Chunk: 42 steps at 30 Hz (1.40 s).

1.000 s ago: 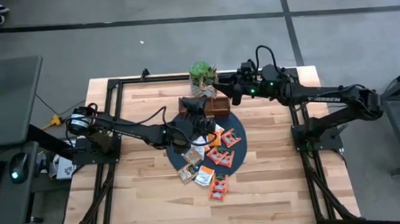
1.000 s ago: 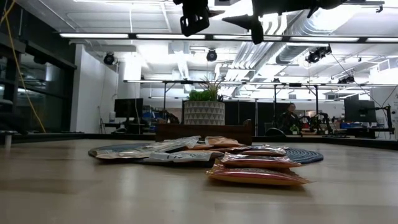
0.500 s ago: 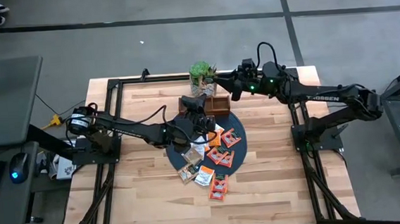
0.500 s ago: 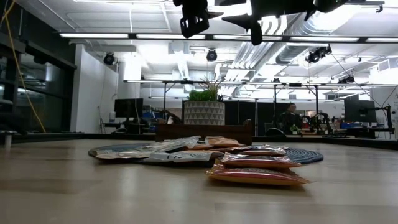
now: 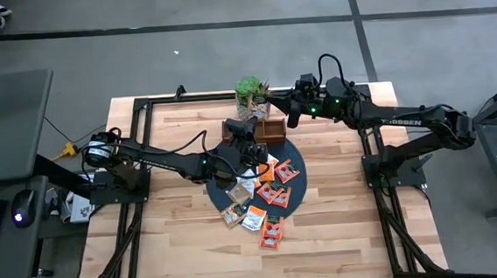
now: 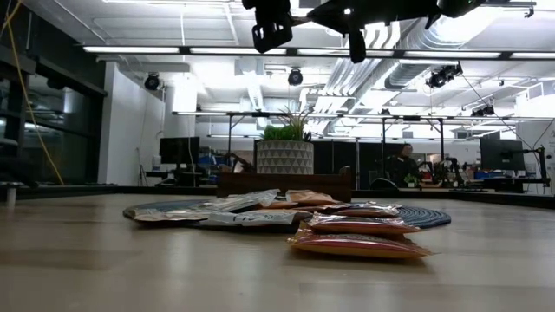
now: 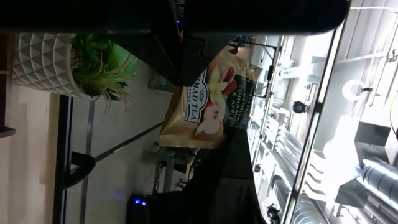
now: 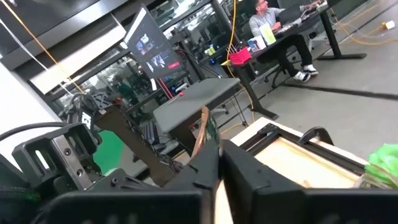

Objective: Pick & Place Tea
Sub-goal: Put the brown tea bag into the left section of the wooden organizer

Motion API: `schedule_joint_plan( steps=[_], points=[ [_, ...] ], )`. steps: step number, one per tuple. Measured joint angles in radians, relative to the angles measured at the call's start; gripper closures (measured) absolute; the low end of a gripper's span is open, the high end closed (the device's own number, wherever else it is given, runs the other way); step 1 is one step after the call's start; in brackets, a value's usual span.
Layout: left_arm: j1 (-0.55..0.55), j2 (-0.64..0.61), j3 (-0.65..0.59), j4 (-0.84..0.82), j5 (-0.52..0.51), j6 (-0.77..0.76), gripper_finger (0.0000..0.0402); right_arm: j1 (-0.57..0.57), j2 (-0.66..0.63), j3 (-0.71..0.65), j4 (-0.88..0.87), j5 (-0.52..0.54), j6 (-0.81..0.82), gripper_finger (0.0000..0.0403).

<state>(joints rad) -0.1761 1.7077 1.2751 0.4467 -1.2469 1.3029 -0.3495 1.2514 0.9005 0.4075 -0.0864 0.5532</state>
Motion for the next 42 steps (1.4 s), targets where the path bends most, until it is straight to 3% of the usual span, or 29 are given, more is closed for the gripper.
schedule_joint_plan(
  steps=[9,15,24,30,33,35,39,42],
  points=[
    [0.000,0.000,-0.001,-0.002,0.032,-0.009,0.0401,0.000,0.000,0.000,-0.006,-0.018,-0.040,0.0401],
    [0.000,0.000,-0.001,-0.001,0.041,-0.134,0.0390,0.000,0.000,0.000,-0.008,-0.021,-0.057,0.0402],
    [0.000,0.000,-0.001,-0.001,0.044,-0.345,0.0306,-0.001,0.000,0.000,-0.008,-0.023,-0.064,0.0402],
    [0.000,-0.016,-0.001,-0.040,-0.013,-0.549,0.0259,-0.018,0.000,0.000,-0.014,-0.021,-0.064,0.0403],
    [0.001,-0.058,0.000,-0.185,-0.021,-0.735,0.0251,-0.030,0.000,0.000,-0.065,-0.032,-0.085,0.0403],
    [0.013,-0.104,0.000,-0.384,0.003,-0.922,0.0250,-0.031,0.000,0.000,-0.128,-0.037,-0.113,0.0403],
    [0.062,-0.203,0.000,-0.821,0.202,-1.416,0.0250,-0.018,0.000,0.000,-0.240,-0.048,-0.200,0.0403],
    [0.112,-0.248,0.000,-1.000,0.363,-1.622,0.0250,0.008,0.000,0.000,-0.286,-0.052,-0.287,0.0403]
  ],
)
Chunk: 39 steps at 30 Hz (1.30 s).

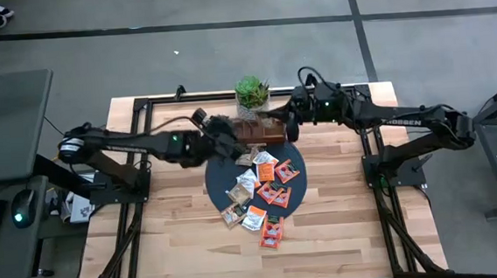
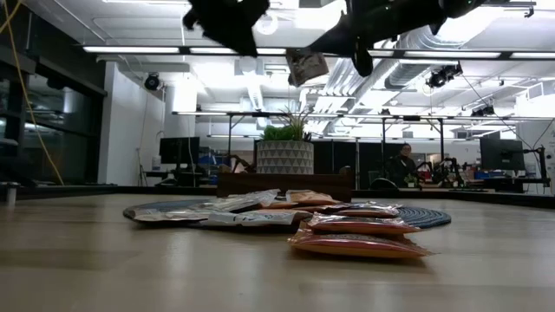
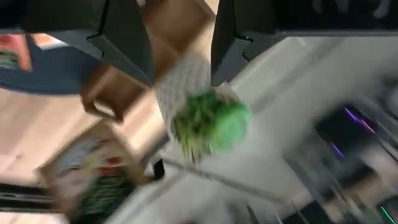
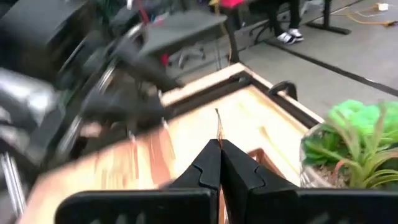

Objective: Pick & Place Tea
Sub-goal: Put the brown tea bag into the left section of the wooden organizer

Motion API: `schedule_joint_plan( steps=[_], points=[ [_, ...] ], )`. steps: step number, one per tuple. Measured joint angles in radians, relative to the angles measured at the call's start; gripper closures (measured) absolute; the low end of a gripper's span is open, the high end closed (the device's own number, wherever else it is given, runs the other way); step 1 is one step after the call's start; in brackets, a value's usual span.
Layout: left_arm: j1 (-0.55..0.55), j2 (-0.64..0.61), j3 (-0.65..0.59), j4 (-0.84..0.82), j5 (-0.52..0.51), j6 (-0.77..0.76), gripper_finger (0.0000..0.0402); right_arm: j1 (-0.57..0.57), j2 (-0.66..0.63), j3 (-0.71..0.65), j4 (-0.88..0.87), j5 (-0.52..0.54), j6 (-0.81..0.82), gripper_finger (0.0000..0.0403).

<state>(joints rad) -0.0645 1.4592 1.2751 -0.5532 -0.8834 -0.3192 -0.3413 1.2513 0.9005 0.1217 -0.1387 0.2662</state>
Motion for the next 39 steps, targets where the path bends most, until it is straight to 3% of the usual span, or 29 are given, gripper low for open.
schedule_joint_plan(
  steps=[3,9,15,23,32,39],
  points=[
    [0.014,-0.017,-0.001,-0.047,0.084,-0.008,0.0250,0.027,0.022,0.000,0.001,0.003,-0.040,0.0403],
    [0.013,-0.086,-0.065,-0.030,0.153,0.014,0.0250,0.068,0.153,0.001,0.034,0.028,-0.033,0.0403],
    [0.012,-0.303,-0.311,0.033,0.193,-0.115,0.0250,0.090,0.251,0.002,0.177,0.042,0.013,0.0403],
    [0.012,-0.699,-0.674,0.372,0.355,-0.166,0.0250,0.070,0.367,0.002,0.376,0.023,0.006,0.0403],
    [0.012,-0.906,-0.780,0.395,0.403,-0.207,0.0250,0.033,0.537,0.007,0.636,0.026,0.014,0.0403],
    [0.013,-0.996,-0.841,0.387,0.430,-0.218,0.0250,0.017,0.652,0.125,0.611,0.015,-0.022,0.0403]
  ],
)
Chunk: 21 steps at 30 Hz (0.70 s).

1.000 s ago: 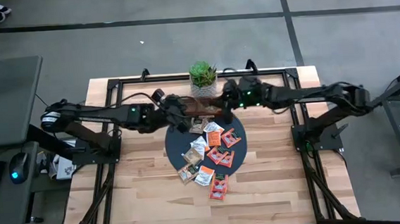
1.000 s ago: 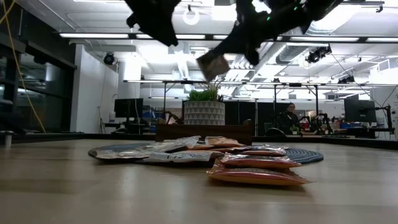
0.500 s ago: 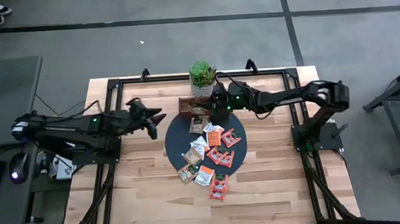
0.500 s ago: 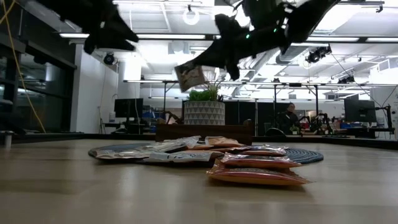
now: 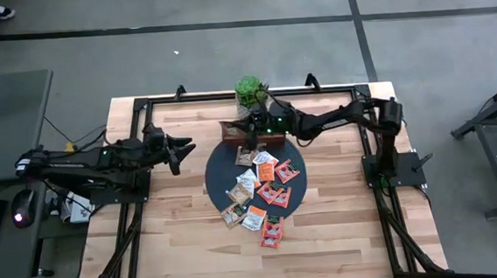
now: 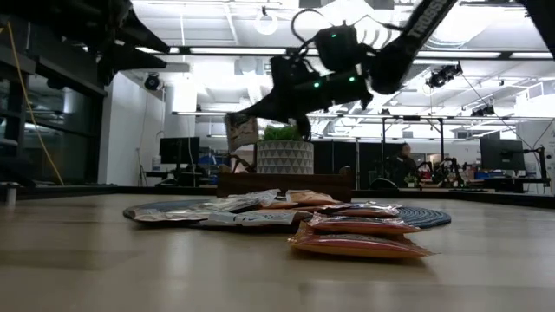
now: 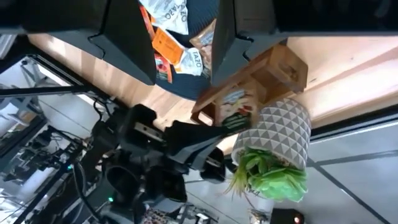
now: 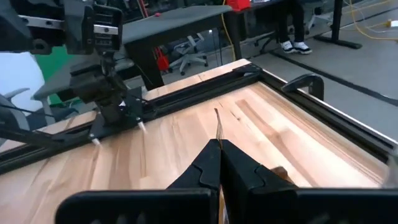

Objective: Pick & Place Tea
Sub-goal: Put the brown tea bag into the left section of the wooden organizer

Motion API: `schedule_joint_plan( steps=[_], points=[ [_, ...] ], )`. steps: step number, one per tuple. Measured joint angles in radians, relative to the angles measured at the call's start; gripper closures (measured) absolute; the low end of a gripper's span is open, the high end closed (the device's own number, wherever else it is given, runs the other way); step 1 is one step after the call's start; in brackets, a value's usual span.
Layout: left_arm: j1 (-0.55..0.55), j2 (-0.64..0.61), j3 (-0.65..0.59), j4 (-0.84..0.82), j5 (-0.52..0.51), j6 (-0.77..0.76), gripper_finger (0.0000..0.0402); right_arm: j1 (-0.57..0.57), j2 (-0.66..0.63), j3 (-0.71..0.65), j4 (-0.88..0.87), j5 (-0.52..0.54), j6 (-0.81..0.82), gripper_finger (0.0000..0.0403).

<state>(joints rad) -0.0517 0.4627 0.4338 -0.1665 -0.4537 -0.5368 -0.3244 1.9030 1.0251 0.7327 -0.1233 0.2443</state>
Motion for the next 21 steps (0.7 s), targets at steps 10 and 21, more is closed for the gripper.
schedule_joint_plan(
  steps=[10,21],
  points=[
    [0.000,-0.083,-0.045,-0.003,0.005,-0.021,0.0250,-0.021,0.056,0.108,-0.169,0.012,-0.022,0.0403],
    [0.000,-0.089,-0.045,-0.018,0.008,-0.013,0.0250,-0.034,0.054,0.109,-0.231,0.043,-0.040,0.0403]
  ],
)
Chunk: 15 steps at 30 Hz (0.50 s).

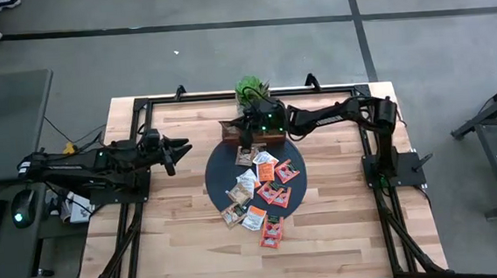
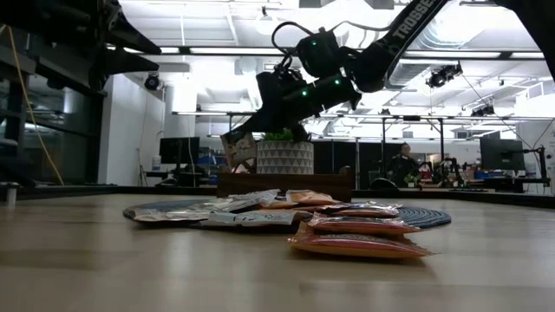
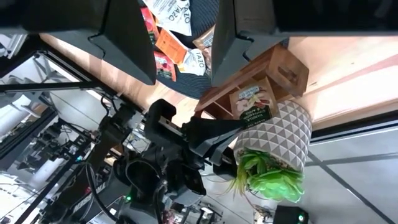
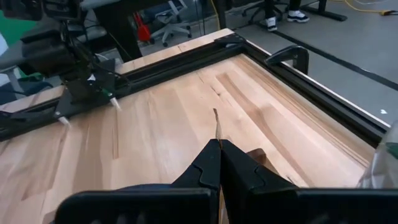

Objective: Pick & Place Tea
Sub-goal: Put the brown tea bag into the left section of the wooden organizer

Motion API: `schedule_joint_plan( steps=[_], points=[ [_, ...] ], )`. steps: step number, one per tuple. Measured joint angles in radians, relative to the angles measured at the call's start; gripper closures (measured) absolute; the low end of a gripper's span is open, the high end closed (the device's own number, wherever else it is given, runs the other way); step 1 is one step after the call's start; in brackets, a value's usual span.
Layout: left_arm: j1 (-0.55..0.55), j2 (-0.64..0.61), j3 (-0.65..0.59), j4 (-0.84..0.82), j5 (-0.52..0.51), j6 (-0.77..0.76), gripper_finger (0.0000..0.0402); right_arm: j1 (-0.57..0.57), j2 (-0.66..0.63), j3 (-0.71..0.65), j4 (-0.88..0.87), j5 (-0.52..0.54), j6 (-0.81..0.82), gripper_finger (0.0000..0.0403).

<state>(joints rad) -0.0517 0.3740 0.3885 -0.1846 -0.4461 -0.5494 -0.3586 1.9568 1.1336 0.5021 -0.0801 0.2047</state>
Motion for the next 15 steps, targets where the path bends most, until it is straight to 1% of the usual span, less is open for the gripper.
schedule_joint_plan(
  steps=[7,15],
  points=[
    [0.000,0.000,0.000,-0.005,0.000,0.013,0.0250,-0.001,0.000,0.000,-0.019,0.054,-0.009,0.0403],
    [0.000,0.000,0.000,-0.005,-0.004,0.023,0.0250,-0.002,0.000,-0.002,-0.029,0.068,-0.028,0.0403]
  ],
)
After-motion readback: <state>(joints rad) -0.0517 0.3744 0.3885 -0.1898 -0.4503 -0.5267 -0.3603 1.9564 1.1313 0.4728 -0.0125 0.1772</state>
